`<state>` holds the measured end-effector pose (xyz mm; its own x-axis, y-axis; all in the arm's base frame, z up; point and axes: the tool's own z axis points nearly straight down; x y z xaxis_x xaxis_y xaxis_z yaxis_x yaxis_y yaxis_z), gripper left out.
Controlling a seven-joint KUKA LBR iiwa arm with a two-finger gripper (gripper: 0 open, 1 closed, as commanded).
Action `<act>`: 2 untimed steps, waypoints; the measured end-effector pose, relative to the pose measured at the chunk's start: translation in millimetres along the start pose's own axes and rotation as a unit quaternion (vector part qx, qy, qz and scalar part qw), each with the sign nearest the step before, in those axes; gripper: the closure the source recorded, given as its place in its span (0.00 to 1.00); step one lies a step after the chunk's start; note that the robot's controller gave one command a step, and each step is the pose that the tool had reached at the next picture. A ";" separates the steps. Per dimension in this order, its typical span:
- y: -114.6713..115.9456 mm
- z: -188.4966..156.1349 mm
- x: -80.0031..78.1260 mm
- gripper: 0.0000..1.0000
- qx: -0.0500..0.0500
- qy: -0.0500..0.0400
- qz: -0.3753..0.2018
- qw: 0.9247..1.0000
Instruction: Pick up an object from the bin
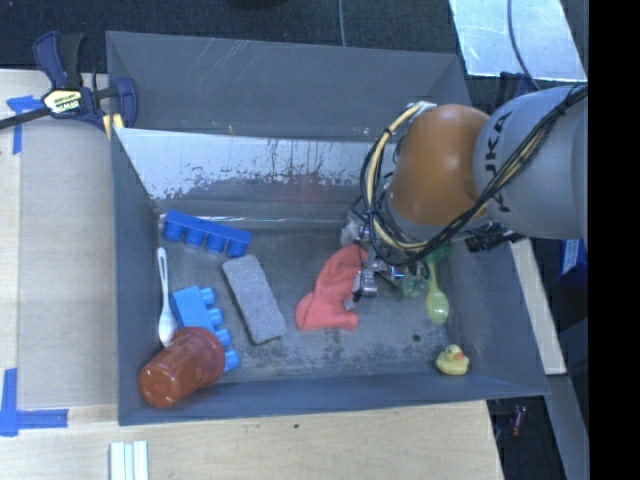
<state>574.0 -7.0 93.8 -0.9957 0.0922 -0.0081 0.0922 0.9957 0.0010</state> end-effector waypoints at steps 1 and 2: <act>-14.7 22.7 -23.2 1.00 0.000 -0.004 -0.126 0.992; -14.7 22.7 -23.2 1.00 0.000 -0.004 -0.125 0.992</act>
Offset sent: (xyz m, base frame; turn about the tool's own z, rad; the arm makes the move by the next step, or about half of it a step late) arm 0.0000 0.0000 0.0000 0.0000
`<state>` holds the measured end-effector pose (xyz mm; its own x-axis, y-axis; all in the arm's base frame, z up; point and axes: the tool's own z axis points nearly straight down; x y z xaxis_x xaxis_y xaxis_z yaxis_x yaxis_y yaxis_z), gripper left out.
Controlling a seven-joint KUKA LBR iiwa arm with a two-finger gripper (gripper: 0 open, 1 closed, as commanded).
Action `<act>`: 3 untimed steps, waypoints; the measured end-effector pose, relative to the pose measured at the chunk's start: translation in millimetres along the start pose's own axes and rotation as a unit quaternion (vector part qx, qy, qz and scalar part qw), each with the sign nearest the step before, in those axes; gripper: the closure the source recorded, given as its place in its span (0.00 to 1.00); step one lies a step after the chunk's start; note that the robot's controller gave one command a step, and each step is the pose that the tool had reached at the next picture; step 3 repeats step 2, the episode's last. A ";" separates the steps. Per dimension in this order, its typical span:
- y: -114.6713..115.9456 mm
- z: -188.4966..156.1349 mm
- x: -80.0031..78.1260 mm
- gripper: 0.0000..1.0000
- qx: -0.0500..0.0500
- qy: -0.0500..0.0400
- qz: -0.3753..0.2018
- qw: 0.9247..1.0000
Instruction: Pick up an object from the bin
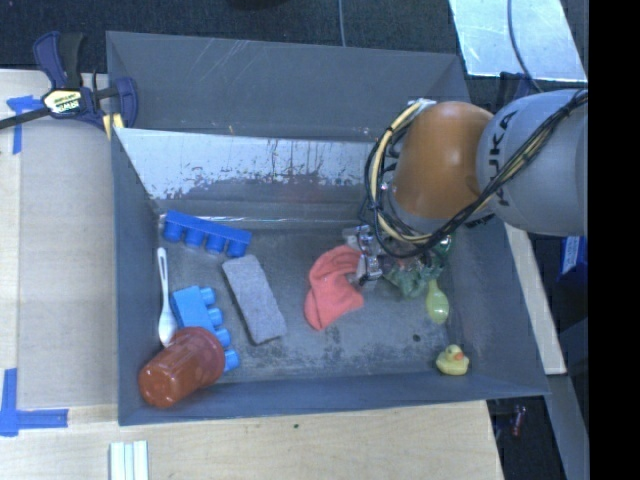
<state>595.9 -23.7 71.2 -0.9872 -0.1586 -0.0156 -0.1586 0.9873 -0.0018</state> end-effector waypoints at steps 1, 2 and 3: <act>12.8 -53.2 -5.0 1.00 -0.001 0.004 0.010 1.000; 2.9 -143.6 7.7 1.00 0.000 0.003 0.009 1.000; 2.9 -143.6 7.7 1.00 0.000 0.003 0.009 1.000</act>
Offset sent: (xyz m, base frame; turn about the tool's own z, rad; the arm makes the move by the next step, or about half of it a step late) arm -0.0130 -0.0006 0.1484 0.0155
